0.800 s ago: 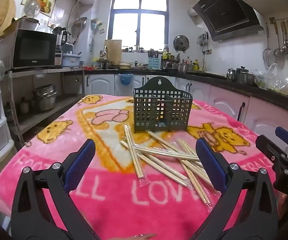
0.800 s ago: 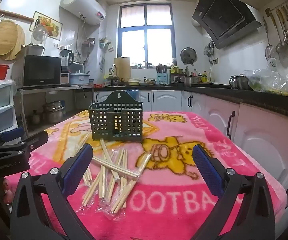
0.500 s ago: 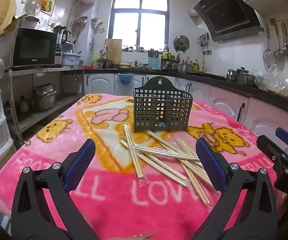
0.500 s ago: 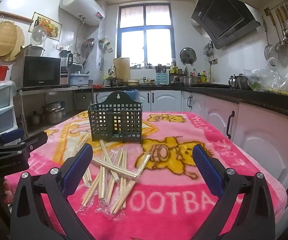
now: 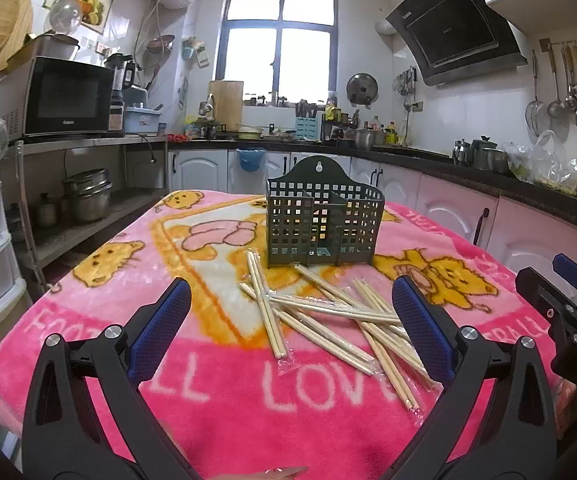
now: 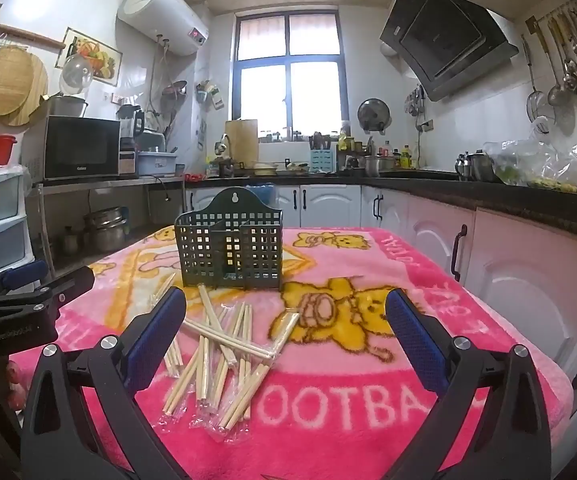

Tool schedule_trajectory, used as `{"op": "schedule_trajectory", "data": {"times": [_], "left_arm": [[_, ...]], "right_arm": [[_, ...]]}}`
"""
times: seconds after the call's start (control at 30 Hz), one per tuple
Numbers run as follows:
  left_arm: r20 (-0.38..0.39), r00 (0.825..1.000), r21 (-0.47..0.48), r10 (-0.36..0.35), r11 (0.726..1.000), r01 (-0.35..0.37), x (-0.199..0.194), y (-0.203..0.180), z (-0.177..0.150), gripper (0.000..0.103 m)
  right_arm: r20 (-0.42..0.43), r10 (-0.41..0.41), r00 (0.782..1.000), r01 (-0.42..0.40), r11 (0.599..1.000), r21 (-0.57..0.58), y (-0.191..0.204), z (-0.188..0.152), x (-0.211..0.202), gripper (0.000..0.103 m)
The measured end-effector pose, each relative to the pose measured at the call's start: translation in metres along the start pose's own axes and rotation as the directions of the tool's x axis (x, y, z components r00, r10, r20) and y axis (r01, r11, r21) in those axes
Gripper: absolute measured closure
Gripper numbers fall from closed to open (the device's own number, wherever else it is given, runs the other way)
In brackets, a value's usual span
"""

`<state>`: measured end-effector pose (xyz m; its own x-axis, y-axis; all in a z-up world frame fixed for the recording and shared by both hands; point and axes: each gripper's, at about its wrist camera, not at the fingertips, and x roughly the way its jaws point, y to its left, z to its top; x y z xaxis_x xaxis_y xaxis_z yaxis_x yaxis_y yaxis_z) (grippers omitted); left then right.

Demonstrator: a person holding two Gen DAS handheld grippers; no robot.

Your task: Organize utensils

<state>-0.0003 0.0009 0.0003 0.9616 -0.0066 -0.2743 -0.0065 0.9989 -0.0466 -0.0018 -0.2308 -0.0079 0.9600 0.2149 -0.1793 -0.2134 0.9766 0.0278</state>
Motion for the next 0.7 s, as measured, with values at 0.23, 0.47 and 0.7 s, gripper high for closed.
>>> {"op": "schedule_trajectory", "data": {"times": [0.23, 0.47, 0.7], "left_arm": [[0.001, 1.0, -0.001, -0.004, 1.0, 0.004, 0.0028, -0.0024, 0.0013, 0.01], [0.0, 1.0, -0.003, -0.003, 1.0, 0.003, 0.0011, -0.003, 0.0031, 0.01], [0.001, 1.0, -0.004, -0.005, 1.0, 0.005, 0.001, -0.0019, 0.0029, 0.01]], "right_arm": [[0.001, 0.0, 1.0, 0.0, 1.0, -0.001, -0.0001, 0.0, -0.0018, 0.006], [0.003, 0.0, 1.0, 0.0, 1.0, 0.001, -0.0002, 0.0, -0.0025, 0.006], [0.004, -0.001, 1.0, 0.001, 1.0, 0.0, 0.0, 0.0, -0.0032, 0.006]]}}
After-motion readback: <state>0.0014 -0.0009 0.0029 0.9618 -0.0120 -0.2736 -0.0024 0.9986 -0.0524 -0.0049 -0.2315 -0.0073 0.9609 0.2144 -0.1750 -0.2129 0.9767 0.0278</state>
